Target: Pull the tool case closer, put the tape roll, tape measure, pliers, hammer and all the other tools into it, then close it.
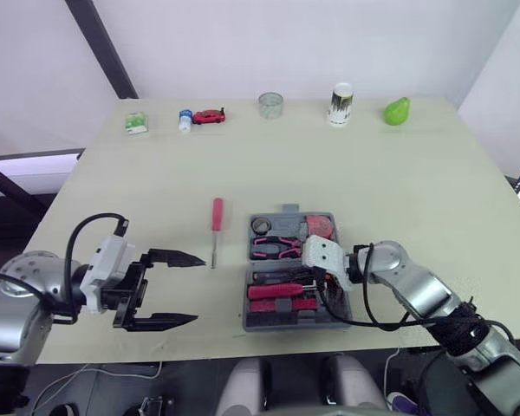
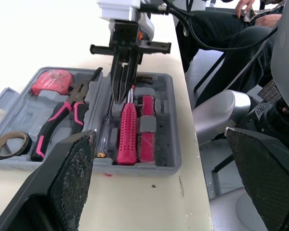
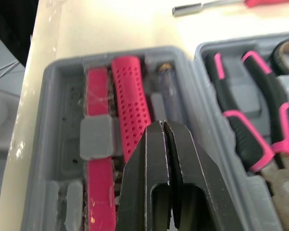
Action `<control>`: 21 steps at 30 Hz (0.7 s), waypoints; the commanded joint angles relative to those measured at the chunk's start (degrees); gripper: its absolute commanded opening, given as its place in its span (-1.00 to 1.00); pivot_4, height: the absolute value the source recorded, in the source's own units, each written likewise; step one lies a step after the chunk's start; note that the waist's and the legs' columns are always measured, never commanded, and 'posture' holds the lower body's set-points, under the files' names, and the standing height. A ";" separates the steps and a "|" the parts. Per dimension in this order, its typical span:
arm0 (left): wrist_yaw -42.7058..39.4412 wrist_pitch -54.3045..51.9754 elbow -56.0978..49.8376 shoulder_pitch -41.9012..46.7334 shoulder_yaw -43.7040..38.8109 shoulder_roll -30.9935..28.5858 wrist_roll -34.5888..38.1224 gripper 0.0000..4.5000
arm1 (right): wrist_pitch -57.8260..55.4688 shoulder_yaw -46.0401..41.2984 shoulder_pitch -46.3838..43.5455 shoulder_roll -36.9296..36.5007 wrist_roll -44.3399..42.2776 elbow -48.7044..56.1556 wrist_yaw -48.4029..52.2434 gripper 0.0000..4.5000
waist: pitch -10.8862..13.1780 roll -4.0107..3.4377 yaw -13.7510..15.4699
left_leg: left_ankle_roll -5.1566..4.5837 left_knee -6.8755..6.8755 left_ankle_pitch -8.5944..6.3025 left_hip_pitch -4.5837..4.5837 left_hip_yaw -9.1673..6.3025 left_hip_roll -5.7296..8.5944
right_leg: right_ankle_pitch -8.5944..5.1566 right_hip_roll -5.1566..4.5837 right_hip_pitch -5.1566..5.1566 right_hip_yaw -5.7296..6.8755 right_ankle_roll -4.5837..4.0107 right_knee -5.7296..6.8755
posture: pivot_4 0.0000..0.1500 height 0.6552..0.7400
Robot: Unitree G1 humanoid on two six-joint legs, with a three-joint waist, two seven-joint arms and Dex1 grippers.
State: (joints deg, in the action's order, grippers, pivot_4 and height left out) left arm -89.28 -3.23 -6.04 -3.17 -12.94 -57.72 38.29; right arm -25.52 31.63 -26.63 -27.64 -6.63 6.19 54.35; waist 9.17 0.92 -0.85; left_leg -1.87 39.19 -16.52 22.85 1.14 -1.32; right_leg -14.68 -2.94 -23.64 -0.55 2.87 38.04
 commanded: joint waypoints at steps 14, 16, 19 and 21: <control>-1.76 0.08 -1.25 0.25 -1.28 0.22 0.18 1.00 | 4.52 1.56 -0.05 0.22 6.15 -5.15 3.82 -0.97 | 0.00 0.00 0.03 | 0.00 0.00 0.00 0.00 -0.01 0.01 | 0.00 0.01 0.00 0.00 0.00 0.00 | 1.00 1.00; -1.70 0.12 -1.32 0.13 -1.26 0.30 0.14 1.00 | 4.72 1.89 0.40 0.29 6.62 -6.11 4.28 -0.97 | 0.00 0.00 0.04 | 0.00 0.00 0.00 -0.01 -0.01 0.01 | 0.00 0.01 0.01 0.00 0.00 0.00 | 1.00 1.00; -1.58 0.08 -1.44 0.11 -1.24 0.44 0.09 1.00 | 5.90 3.06 0.90 0.21 8.37 -8.17 4.75 -0.97 | -0.02 0.02 0.05 | 0.00 0.00 0.00 -0.04 0.00 0.01 | 0.00 0.00 0.04 0.00 0.00 0.00 | 1.00 1.00; -1.59 0.03 -1.49 0.09 -1.30 0.52 0.06 1.00 | 6.24 3.40 1.29 0.46 8.79 -9.17 5.05 -0.97 | -0.02 0.02 0.06 | 0.00 0.00 0.00 -0.09 0.00 0.01 | 0.00 0.00 0.08 0.00 0.00 0.00 | 1.00 1.00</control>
State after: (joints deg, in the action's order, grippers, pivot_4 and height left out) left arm -89.28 -3.36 -6.16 -3.15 -12.94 -57.07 38.25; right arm -18.74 32.86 -26.88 -26.61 0.31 -0.50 58.33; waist 9.15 0.94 -0.79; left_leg -1.86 39.19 -16.52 22.76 1.13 -1.31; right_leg -14.68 -2.93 -23.55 -0.54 2.87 38.05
